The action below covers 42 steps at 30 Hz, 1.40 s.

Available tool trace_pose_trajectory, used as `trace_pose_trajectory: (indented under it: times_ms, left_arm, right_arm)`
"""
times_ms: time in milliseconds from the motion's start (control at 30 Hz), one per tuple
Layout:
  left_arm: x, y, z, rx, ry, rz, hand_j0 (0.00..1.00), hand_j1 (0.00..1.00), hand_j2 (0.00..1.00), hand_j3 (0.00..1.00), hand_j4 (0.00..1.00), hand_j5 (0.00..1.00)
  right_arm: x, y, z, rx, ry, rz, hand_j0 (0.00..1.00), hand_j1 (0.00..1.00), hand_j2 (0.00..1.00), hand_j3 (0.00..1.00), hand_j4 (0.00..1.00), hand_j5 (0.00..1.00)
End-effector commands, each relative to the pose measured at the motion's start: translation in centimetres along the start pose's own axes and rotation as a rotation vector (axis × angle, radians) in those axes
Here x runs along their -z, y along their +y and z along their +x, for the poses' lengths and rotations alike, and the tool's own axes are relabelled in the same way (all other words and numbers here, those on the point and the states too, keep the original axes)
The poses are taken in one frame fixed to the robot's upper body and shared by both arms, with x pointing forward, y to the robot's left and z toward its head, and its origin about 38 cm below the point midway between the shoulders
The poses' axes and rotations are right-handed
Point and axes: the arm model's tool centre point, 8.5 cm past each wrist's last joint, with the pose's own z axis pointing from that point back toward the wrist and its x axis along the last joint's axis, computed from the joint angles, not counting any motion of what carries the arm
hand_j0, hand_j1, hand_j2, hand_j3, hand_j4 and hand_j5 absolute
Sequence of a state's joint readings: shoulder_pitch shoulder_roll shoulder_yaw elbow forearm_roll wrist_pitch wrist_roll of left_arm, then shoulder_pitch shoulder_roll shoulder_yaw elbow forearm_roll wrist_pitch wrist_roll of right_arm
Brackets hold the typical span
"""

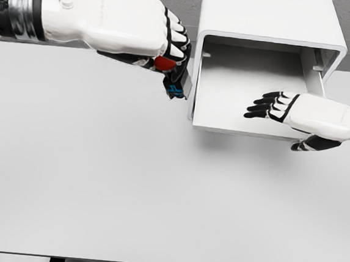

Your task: Slide open multi-storey tabletop storage cabinets and put open load switch and slide close multi-storey tabletop storage cabinets

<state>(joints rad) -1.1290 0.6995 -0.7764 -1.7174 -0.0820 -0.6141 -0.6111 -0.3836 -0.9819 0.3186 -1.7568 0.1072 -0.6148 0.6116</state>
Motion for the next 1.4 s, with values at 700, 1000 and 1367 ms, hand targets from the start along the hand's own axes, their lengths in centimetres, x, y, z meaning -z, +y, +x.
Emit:
trace_pose_trajectory:
  times_ms: [700,1000,1367]
  left_arm:
    - [20.0,-0.3,-2.3,0.14,-0.015,-0.121,0.42,0.42,0.42,0.42,0.42,0.42]
    - [20.3,-0.2,-2.2,0.143,-0.02,-0.121,0.91,0.91,0.91,0.91,0.91,0.91]
    - [22.7,-0.4,-1.3,0.119,-0.051,-0.116,0.95,0.95,0.95,0.95,0.95,0.95]
  right_arm:
    - [-20.6,3.4,0.9,0.245,0.436,-0.185,0.76,0.76,0.76,0.76,0.76,0.76]
    - [-16.6,12.4,1.9,0.37,0.396,0.066,0.71,0.71,0.71,0.71,0.71,0.71]
    - [-13.6,14.6,2.3,0.378,0.327,0.136,0.72,0.72,0.72,0.72,0.72,0.72]
